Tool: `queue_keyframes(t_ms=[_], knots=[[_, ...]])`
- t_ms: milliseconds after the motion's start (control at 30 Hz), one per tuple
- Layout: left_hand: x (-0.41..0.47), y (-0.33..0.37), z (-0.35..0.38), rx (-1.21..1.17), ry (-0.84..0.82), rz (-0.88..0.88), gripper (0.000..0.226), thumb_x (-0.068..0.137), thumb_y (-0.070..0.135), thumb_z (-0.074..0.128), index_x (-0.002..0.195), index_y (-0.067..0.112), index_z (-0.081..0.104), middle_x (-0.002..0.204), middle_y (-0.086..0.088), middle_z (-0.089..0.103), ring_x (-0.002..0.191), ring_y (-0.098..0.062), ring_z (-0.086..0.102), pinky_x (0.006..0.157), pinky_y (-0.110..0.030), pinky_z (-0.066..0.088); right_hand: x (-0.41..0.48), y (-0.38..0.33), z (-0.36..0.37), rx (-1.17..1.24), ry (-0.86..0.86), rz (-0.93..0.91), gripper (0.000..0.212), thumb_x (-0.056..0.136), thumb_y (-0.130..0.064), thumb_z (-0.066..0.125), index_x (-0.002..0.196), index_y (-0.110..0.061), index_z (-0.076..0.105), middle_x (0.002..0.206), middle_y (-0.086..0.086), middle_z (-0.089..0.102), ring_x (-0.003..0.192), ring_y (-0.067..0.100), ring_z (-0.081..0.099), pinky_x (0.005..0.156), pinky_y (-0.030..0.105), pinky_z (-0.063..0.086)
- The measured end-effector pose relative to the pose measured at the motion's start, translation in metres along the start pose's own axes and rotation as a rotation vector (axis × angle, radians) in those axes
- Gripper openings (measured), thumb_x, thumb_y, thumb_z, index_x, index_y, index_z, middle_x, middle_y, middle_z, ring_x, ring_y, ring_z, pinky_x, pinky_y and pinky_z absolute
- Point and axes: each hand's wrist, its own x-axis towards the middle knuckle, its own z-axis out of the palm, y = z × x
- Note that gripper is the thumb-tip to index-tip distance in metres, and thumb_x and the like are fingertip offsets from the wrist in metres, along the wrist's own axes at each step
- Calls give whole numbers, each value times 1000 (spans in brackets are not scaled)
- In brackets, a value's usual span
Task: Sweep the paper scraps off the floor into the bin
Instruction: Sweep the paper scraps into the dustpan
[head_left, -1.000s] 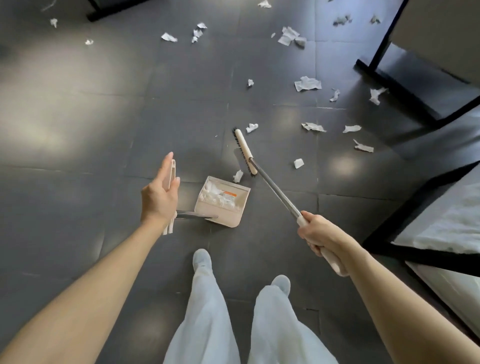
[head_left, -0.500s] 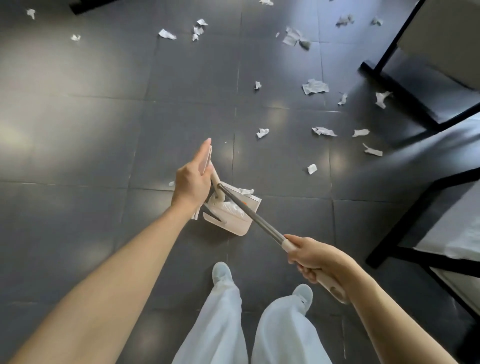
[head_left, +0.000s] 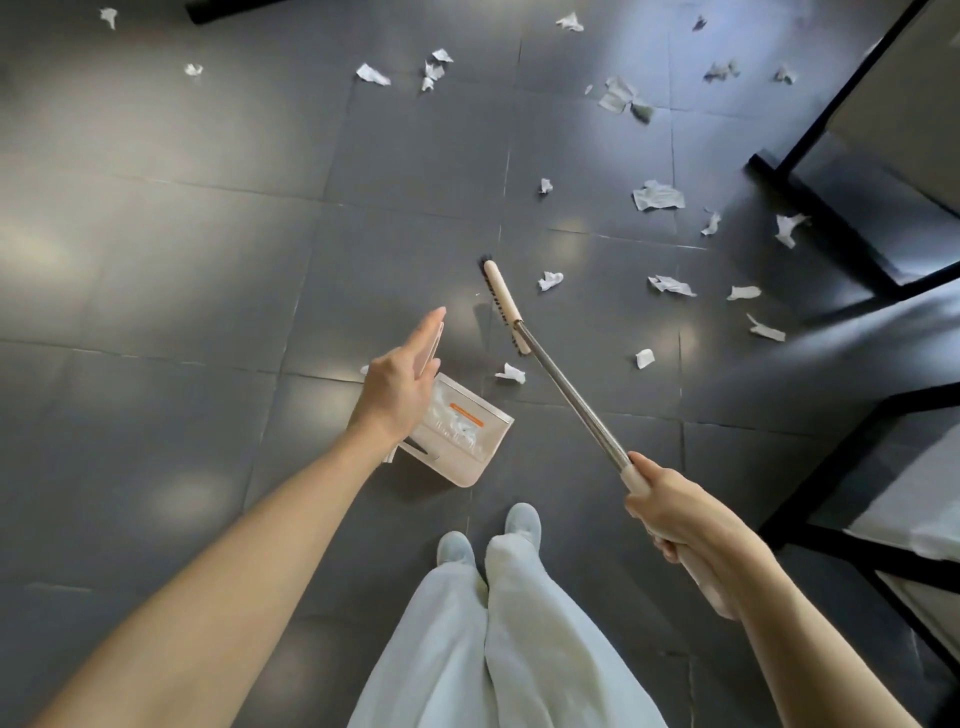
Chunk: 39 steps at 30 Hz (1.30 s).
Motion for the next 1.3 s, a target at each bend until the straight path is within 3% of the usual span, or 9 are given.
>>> queue_keyframes(t_ms=[100,200,333,500,667,833,1067,1200,1300], knots=[[-2,-5,-3,8,36,6,61,93,5,56,146,26,35,132,-4,58,111,-28,60,85,-7,31,6,-6,11,-139,-11,15,60,89,-18,39,145,-34,29,87,9,62,43,19,53,43,23,43],[4,-6,-6,33,64,-17,60,93,7,57,146,24,35,132,-5,59,109,-30,61,86,-15,35,3,-12,31,-165,-102,-10,38,85,-15,38,123,-21,44,68,6,60,45,20,51,56,30,50],[2,-4,-8,79,84,-8,60,92,9,57,146,24,35,129,-8,61,103,-35,62,86,-21,38,-8,-6,34,-144,-264,-42,66,85,-12,38,147,-32,30,63,5,55,45,19,47,48,27,42],[-10,-11,-18,71,148,-57,57,93,8,56,145,22,37,132,-5,59,103,-33,62,82,-13,34,-15,-1,-6,147,-390,-29,50,88,-4,40,129,-31,48,59,5,38,38,12,33,40,20,30],[-13,-22,-36,54,214,-136,57,93,9,56,144,26,38,132,0,58,107,-28,62,84,-14,35,6,-20,-25,71,-284,-154,62,86,-5,41,140,-37,39,61,8,43,41,16,36,39,21,33],[-12,-43,-70,33,279,-198,56,93,9,57,143,30,41,132,2,58,110,-19,60,82,2,28,50,-73,-25,-44,-138,-265,47,85,-8,37,126,-27,48,61,8,48,42,19,41,40,23,39],[-4,-98,-135,52,317,-271,54,93,11,58,141,33,43,131,8,57,114,-18,57,86,-4,30,97,-154,-17,-159,-9,-271,43,84,-9,42,125,-17,48,62,11,55,43,22,48,45,27,42],[4,-140,-178,38,285,-273,53,93,10,58,138,35,45,123,20,48,107,9,45,78,10,24,108,-196,10,-199,27,-225,40,87,-9,42,126,-17,46,72,13,58,46,22,51,42,22,40],[7,-174,-215,30,245,-241,63,92,10,59,130,58,43,119,27,50,102,14,45,79,9,26,107,-228,48,-201,15,-182,40,88,-9,39,127,-17,45,72,13,57,49,23,50,43,23,39]])
